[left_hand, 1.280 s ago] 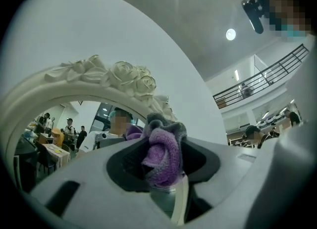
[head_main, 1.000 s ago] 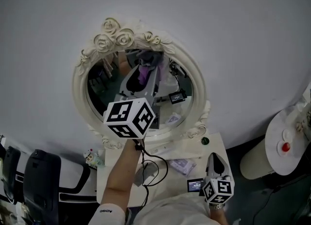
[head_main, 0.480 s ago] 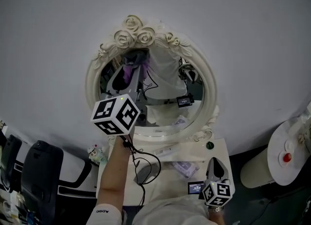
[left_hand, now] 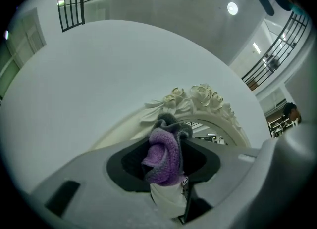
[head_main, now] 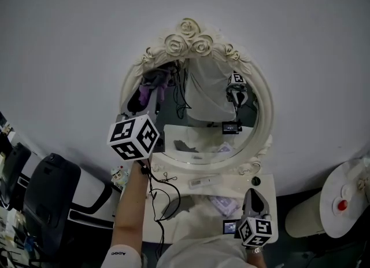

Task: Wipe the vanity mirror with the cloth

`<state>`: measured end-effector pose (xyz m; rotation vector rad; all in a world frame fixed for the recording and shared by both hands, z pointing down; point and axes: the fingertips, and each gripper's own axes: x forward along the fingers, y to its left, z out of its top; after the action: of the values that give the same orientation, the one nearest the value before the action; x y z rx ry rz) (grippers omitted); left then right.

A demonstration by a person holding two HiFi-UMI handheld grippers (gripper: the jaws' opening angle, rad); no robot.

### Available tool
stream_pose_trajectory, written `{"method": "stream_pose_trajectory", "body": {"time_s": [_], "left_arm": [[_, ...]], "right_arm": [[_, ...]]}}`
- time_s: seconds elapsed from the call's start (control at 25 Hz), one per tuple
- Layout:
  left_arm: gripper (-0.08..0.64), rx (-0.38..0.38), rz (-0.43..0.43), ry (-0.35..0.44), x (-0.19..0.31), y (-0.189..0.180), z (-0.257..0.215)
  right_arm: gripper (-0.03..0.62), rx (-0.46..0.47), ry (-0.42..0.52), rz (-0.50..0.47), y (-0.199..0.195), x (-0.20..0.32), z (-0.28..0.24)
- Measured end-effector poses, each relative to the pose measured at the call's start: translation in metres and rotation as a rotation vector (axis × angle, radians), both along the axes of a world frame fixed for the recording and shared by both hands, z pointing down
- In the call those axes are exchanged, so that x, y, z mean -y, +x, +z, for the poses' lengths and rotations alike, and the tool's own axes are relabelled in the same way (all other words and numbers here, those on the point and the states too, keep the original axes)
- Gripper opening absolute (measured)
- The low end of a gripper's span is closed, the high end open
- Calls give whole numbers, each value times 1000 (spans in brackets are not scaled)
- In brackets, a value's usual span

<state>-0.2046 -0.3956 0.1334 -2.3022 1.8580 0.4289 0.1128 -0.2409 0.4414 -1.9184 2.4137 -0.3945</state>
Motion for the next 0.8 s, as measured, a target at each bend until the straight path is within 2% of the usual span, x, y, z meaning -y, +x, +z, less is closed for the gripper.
{"method": "stream_pose_trajectory", "body": {"time_s": [0.16, 0.32, 0.56, 0.8], "left_arm": [[160, 7, -16, -16, -6, -4, 13], [160, -25, 68, -24, -16, 23, 25], [161, 15, 280, 4, -21, 129, 27], [161, 53, 453, -40, -6, 233, 50]], "right_arm": [[8, -2, 8, 11, 5, 1, -4], [8, -7, -3, 37, 16, -2, -2], [8, -8, -7, 118, 39, -17, 0], [8, -9, -10, 264, 80, -44, 3]]}}
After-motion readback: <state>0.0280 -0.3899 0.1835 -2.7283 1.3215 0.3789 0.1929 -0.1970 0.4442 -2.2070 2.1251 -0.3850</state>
